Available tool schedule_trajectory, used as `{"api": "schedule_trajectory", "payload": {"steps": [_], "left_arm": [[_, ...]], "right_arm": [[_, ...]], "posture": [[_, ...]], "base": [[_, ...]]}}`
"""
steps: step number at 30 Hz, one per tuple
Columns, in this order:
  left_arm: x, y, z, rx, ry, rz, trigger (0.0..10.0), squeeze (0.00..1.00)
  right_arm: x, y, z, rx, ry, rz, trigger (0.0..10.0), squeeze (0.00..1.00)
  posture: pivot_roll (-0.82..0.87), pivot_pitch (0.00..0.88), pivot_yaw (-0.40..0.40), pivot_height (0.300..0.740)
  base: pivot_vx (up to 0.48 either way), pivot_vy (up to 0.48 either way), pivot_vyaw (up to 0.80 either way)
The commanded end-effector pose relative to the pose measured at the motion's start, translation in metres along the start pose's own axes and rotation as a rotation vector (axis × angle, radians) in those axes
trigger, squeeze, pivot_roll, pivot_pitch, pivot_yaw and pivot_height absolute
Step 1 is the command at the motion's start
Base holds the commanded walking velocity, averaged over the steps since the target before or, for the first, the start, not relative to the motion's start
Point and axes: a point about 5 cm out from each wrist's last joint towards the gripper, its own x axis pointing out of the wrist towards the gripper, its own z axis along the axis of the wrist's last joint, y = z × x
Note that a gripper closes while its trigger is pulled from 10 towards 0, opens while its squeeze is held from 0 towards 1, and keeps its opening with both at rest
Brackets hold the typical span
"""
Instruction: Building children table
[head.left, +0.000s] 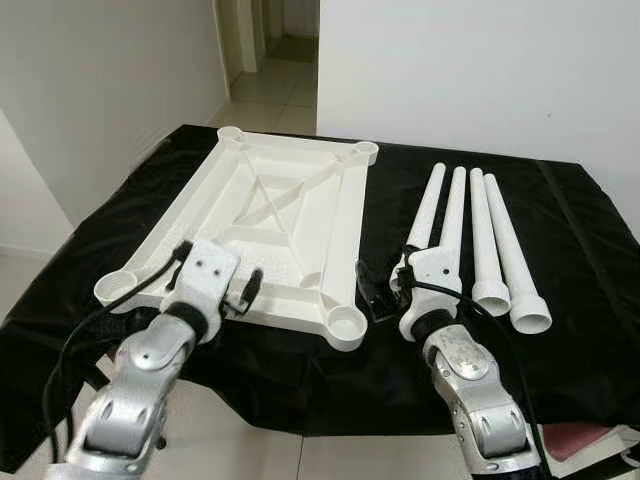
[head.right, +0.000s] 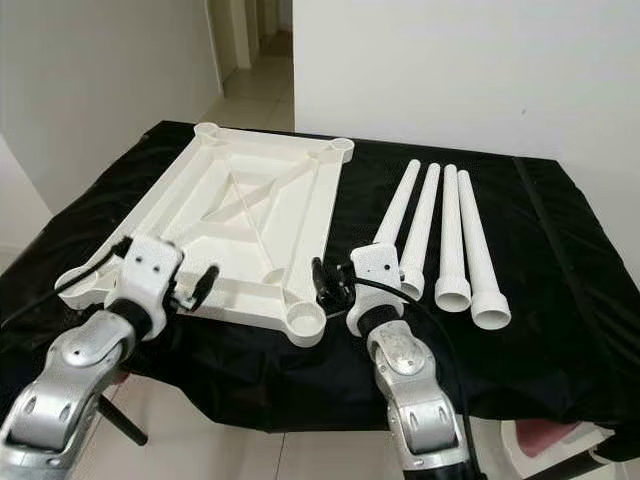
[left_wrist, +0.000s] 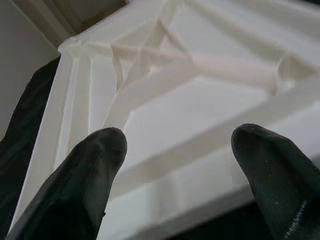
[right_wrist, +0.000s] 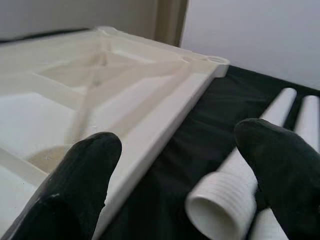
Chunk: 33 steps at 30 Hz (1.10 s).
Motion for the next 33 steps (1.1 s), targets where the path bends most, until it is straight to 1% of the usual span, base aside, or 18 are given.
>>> {"api": "schedule_trajectory", "payload": {"steps": [1,2,3,4,6,8,9,11,14,15,17,18,19,21,24,28,29,33], "left_arm": [[-0.001,-0.002,-0.002,0.068,-0.005,-0.040,10.0,0.00],[-0.003,-0.001,-0.002,0.079,-0.004,-0.053,10.0,0.00],[-0.004,0.004,0.003,0.019,-0.023,-0.033,10.0,0.00],[-0.004,0.011,0.012,-0.089,-0.062,0.002,10.0,0.00],[-0.005,0.019,0.025,-0.234,-0.125,0.050,10.0,0.00],[-0.005,0.022,0.029,-0.264,-0.144,0.063,10.0,0.00],[-0.005,0.020,0.035,-0.253,-0.166,0.046,10.0,0.00],[-0.003,0.009,0.050,-0.299,-0.224,-0.024,10.0,0.00],[0.000,0.003,0.055,-0.335,-0.241,-0.050,10.0,0.00],[0.004,-0.002,0.056,-0.356,-0.239,-0.068,10.0,0.00],[0.006,-0.004,0.056,-0.363,-0.235,-0.075,10.0,0.00],[0.013,-0.013,0.051,-0.282,-0.194,-0.094,10.0,0.00],[0.013,-0.013,0.051,-0.282,-0.194,-0.094,10.0,0.00],[0.020,-0.031,0.047,-0.207,-0.148,-0.176,10.0,0.00],[0.020,-0.040,0.048,-0.194,-0.146,-0.231,10.0,0.00],[0.019,-0.040,0.051,-0.185,-0.156,-0.248,10.0,0.00],[0.019,-0.041,0.053,-0.193,-0.164,-0.255,10.0,0.00],[0.015,-0.045,0.054,-0.198,-0.180,-0.287,10.0,0.00]], "right_arm": [[0.002,-0.003,-0.001,-0.006,0.026,-0.031,10.0,0.00],[0.002,-0.007,-0.002,0.004,0.048,-0.063,10.0,0.00],[0.004,-0.015,-0.003,-0.022,0.074,-0.114,10.0,0.00],[0.005,-0.021,0.000,-0.004,0.082,-0.145,10.0,0.00],[0.007,-0.031,0.008,0.034,0.085,-0.183,10.0,0.00],[0.008,-0.034,0.011,0.055,0.084,-0.193,10.0,0.00],[0.010,-0.042,0.018,0.139,0.076,-0.215,10.0,0.00],[0.018,-0.057,0.023,0.287,0.075,-0.231,10.0,0.00],[0.023,-0.064,0.021,0.315,0.094,-0.233,10.0,0.00],[0.027,-0.067,0.016,0.327,0.142,-0.216,10.0,0.00],[0.029,-0.068,0.013,0.332,0.175,-0.204,10.0,0.00],[0.034,-0.071,0.010,0.316,0.204,-0.182,10.0,0.00],[0.034,-0.071,0.010,0.316,0.204,-0.182,10.0,0.00],[0.048,-0.078,0.011,0.261,0.232,-0.143,10.0,0.00],[0.055,-0.079,0.014,0.265,0.245,-0.098,10.0,0.00],[0.061,-0.077,0.014,0.296,0.270,-0.053,10.0,0.00],[0.063,-0.073,0.013,0.341,0.276,-0.020,10.0,0.00],[0.067,-0.061,0.007,0.425,0.314,0.032,10.0,0.00]], "posture": [[-0.02,0.010,0.017,0.740],[-0.02,0.010,0.017,0.740],[-0.02,0.010,0.017,0.740],[-0.02,0.017,0.019,0.740],[-0.02,0.017,0.019,0.740],[-0.02,0.017,0.019,0.740],[-0.03,0.022,0.021,0.740],[-0.04,0.026,0.022,0.740],[-0.03,0.027,0.022,0.740],[-0.03,0.026,0.020,0.740],[-0.03,0.026,0.020,0.740],[-0.04,0.027,0.023,0.740],[-0.04,0.027,0.023,0.740],[-0.05,0.029,0.023,0.740],[-0.06,0.033,0.019,0.740],[-0.06,0.037,0.017,0.740],[-0.06,0.044,0.013,0.740],[-0.06,0.060,0.009,0.740]], "base": [[0.000,0.000,0.00],[0.000,0.000,0.00],[0.000,0.000,0.00],[0.000,0.000,0.00],[0.000,0.000,0.00],[0.000,0.000,0.00],[0.000,0.000,0.00],[0.000,0.000,0.00],[0.000,0.000,0.00],[0.000,0.000,0.00],[0.000,0.000,0.00],[0.000,0.000,0.00],[0.000,0.000,0.00],[0.000,0.000,0.00],[0.000,0.000,0.00],[0.000,0.000,0.00],[0.000,0.000,0.00],[0.000,0.000,0.00]]}}
